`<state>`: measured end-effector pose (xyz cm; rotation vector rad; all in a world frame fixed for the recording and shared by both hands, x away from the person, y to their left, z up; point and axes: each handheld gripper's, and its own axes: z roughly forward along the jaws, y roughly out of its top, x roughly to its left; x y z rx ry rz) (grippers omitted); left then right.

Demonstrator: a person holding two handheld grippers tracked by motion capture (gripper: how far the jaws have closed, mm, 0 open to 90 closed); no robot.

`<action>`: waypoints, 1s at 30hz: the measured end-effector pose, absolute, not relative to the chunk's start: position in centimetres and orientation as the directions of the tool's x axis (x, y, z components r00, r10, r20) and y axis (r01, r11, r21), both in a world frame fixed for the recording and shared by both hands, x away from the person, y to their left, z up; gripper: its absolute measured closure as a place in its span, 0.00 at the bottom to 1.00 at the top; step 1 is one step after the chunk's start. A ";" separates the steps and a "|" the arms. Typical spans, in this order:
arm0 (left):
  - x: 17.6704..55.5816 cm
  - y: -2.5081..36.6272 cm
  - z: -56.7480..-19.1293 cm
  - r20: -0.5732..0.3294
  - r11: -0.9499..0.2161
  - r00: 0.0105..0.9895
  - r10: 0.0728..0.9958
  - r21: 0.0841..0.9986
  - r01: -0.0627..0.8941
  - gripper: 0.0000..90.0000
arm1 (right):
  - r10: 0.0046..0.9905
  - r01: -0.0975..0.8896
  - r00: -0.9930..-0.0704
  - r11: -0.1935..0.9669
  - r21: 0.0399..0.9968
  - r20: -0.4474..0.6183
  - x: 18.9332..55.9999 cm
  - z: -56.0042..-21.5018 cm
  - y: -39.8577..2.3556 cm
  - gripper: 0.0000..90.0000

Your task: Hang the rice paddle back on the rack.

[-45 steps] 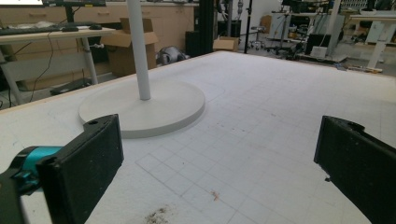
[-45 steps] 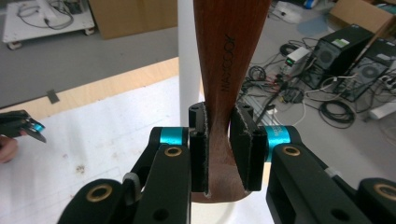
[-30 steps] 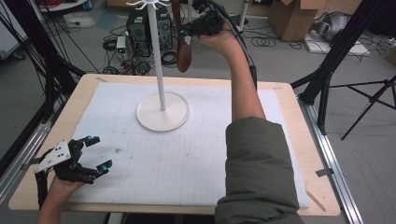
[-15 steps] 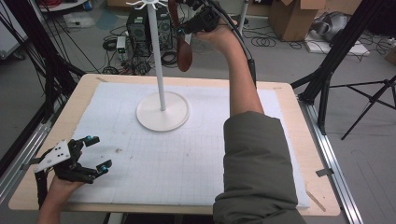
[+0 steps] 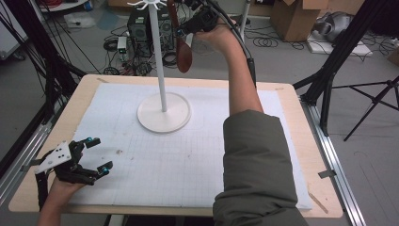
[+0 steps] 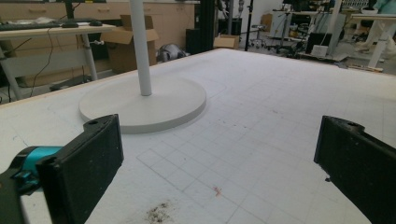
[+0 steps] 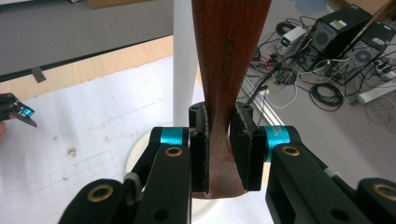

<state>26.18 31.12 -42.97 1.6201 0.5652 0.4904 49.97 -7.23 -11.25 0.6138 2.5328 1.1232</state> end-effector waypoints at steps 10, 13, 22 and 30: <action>26.2 31.2 -43.0 -0.006 -0.094 0.787 0.616 0.992 0.081 0.02 | 0.490 0.251 -0.866 0.600 0.760 -0.101 50.1 -11.4 -7.1 0.87; 26.2 31.2 -43.0 -0.010 -0.088 0.786 0.618 0.993 0.081 0.02 | 0.488 0.248 -0.867 0.601 0.759 -0.103 50.1 -11.5 -7.1 0.86; 26.2 31.2 -43.0 -0.007 -0.091 0.787 0.617 0.993 0.080 0.02 | 0.495 0.250 -0.864 0.584 0.773 -0.095 50.0 -11.3 -7.2 0.81; 26.1 31.1 -42.9 -0.006 -0.087 0.789 0.614 0.993 0.076 0.02 | 0.496 0.246 -0.864 0.573 0.782 -0.092 49.4 -11.8 -7.9 0.61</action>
